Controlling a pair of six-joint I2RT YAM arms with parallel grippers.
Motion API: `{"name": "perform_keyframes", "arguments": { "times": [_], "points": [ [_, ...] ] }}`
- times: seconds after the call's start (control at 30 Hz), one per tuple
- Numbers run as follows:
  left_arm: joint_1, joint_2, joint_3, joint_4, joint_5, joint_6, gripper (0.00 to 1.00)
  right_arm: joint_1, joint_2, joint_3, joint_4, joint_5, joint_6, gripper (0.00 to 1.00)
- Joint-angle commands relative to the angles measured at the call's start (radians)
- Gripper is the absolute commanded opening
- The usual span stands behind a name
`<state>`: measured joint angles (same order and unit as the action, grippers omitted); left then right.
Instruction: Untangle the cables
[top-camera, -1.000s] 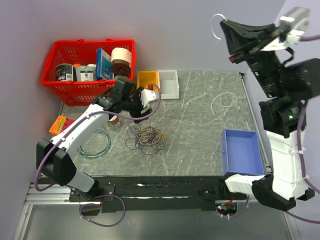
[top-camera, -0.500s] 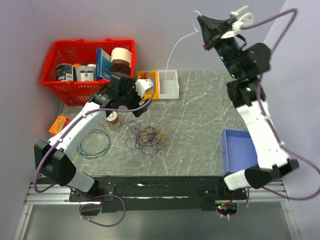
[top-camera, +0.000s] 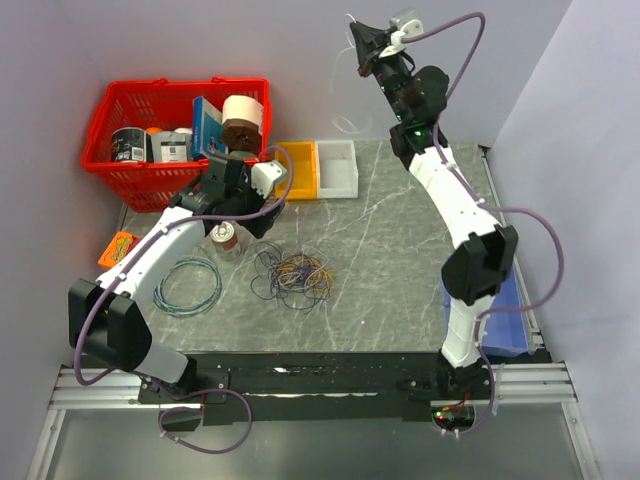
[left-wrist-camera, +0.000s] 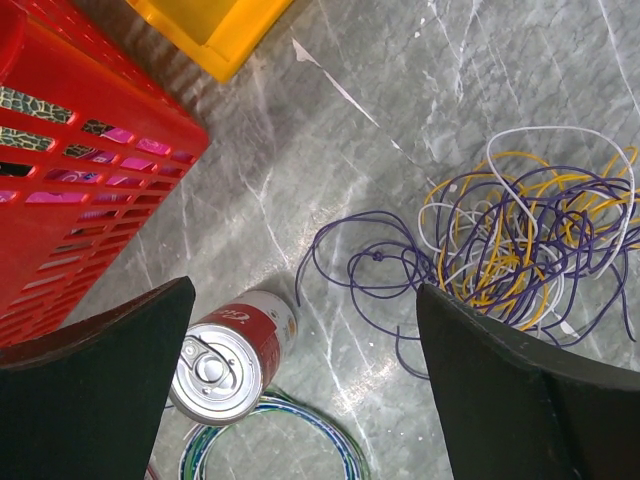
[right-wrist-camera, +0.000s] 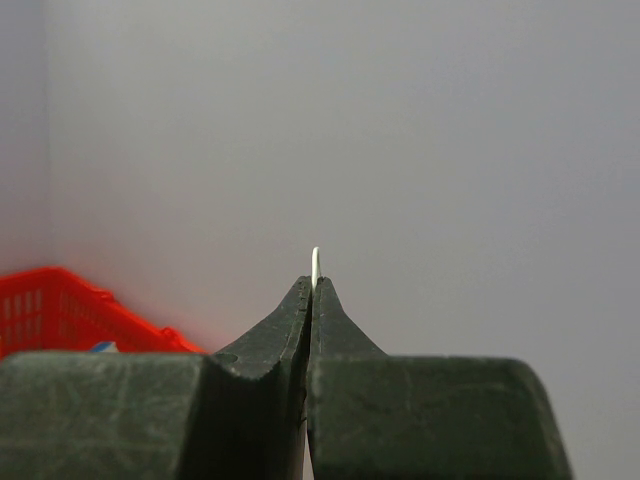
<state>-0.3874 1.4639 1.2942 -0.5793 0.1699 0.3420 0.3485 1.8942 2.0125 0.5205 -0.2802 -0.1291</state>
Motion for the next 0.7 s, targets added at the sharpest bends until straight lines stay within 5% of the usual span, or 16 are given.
{"name": "perform_keyframes", "arguments": {
  "times": [0.0,0.67],
  "points": [
    [-0.002,-0.028,0.008,0.026,-0.007,-0.012,0.99,-0.034,0.087,0.136,0.101,0.084,0.029,0.00],
    [0.036,0.000,0.027,0.010,0.028,0.003,0.96,-0.069,0.120,0.023,0.115,0.125,0.055,0.00]
  ]
}}
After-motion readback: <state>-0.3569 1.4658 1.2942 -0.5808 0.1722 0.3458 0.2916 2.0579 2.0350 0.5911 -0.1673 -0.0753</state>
